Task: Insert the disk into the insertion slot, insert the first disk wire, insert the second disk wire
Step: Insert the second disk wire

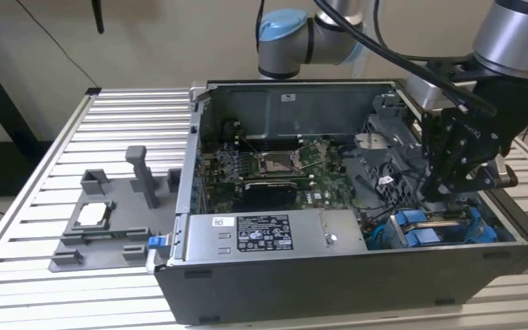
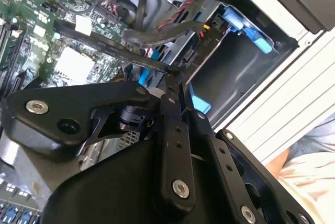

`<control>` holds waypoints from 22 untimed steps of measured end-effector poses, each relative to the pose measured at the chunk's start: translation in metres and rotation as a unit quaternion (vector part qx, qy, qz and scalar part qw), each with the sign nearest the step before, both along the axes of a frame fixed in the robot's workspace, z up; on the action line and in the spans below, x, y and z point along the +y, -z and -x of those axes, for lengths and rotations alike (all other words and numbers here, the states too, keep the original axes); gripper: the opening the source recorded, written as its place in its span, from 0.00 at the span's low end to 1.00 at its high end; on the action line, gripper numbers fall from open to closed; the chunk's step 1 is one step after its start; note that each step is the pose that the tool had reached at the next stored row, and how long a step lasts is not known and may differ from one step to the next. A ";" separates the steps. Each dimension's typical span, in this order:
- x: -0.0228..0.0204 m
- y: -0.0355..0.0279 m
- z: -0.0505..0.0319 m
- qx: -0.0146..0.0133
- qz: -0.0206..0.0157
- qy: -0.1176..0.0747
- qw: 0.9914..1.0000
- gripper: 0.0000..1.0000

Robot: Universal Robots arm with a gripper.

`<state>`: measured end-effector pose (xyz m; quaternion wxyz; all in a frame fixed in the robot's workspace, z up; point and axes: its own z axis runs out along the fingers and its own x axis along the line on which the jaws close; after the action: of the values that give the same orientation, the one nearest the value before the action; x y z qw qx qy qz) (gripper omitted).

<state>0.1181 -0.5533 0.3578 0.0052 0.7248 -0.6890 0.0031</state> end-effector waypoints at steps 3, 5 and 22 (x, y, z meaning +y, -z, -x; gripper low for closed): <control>-0.0014 0.0009 -0.0006 0.000 -0.003 0.003 1.000 0.16; -0.0028 0.0010 -0.0023 0.003 -0.003 0.003 1.000 0.16; -0.0100 0.0045 -0.0216 0.042 -0.007 0.003 0.999 0.16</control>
<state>0.1397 -0.5633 0.3533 0.0294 0.7220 -0.6905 -0.0323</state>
